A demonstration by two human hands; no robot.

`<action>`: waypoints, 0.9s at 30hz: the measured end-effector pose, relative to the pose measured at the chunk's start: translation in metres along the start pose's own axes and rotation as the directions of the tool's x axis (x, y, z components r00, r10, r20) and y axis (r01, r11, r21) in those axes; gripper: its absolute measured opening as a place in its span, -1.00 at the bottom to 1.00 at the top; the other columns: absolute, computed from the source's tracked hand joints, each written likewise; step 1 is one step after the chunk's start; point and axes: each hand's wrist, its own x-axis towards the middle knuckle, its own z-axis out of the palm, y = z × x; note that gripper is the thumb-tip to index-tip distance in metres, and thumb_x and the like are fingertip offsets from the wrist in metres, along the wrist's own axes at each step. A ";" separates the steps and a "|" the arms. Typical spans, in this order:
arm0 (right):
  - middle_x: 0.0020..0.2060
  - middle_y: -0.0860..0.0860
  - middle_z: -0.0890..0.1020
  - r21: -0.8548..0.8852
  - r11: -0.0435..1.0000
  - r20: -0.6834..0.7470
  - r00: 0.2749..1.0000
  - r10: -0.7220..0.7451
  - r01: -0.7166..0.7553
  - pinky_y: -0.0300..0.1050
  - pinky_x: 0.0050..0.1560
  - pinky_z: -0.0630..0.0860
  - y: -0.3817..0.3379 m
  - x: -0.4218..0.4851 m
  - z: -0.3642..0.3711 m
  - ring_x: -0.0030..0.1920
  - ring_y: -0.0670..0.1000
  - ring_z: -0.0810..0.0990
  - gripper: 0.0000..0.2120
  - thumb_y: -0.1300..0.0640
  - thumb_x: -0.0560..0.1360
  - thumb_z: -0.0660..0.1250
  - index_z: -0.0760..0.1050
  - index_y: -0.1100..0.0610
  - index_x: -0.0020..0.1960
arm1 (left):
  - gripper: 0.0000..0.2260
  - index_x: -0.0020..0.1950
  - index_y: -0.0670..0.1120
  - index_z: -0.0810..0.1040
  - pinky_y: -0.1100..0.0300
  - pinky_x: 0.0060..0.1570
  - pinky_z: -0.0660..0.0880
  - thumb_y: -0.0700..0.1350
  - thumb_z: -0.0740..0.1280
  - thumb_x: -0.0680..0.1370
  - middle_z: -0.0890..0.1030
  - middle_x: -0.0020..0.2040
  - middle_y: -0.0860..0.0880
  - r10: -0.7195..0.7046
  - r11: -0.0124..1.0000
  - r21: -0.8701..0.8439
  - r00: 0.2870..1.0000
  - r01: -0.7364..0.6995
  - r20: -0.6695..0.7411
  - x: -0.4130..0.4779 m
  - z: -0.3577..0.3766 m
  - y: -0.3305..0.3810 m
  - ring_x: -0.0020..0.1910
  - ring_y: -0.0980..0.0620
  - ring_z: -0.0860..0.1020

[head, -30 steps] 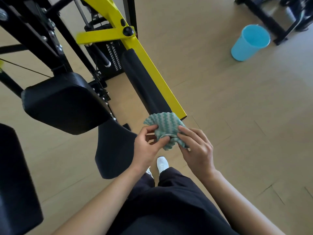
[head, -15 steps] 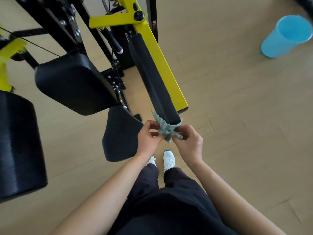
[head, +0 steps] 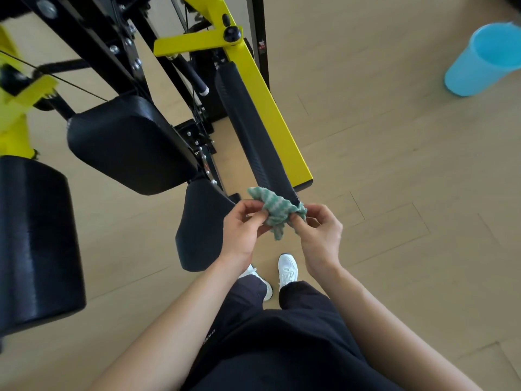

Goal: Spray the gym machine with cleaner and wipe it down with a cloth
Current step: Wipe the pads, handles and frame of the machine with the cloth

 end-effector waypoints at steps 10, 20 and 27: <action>-0.18 0.12 0.66 0.015 0.958 -0.034 0.957 0.288 -0.287 0.14 0.04 0.66 0.019 0.024 0.006 -0.14 0.07 0.64 -0.90 0.36 0.48 0.43 0.59 0.21 -0.06 | -0.78 0.20 -0.25 0.60 -0.06 0.09 0.67 -0.34 0.24 0.61 0.67 0.16 -0.26 -0.302 0.948 -0.118 0.953 0.295 -0.042 0.022 0.015 -0.027 0.04 -0.16 0.69; -0.23 0.07 0.65 0.117 0.992 -0.005 0.998 0.055 -0.054 -0.19 -0.23 0.54 -0.013 -0.011 0.003 -0.25 -0.06 0.59 -0.92 0.36 0.54 0.40 0.58 0.20 -0.04 | -0.93 0.04 -0.12 0.59 0.24 -0.29 0.56 -0.25 0.33 0.65 0.64 -0.08 -0.12 0.033 0.997 -0.074 0.999 -0.035 -0.029 -0.006 0.013 -0.001 -0.24 0.03 0.61; -0.25 0.03 0.60 0.065 0.986 -0.119 0.979 0.162 -0.156 -0.24 -0.40 0.45 0.017 0.018 0.017 -0.30 -0.04 0.50 -0.93 0.35 0.52 0.37 0.55 0.21 -0.06 | -0.86 0.14 -0.22 0.53 -0.05 0.08 0.64 -0.19 0.22 0.70 0.64 0.10 -0.18 -0.186 0.980 -0.098 0.977 0.176 -0.108 0.028 0.021 -0.028 0.06 -0.10 0.62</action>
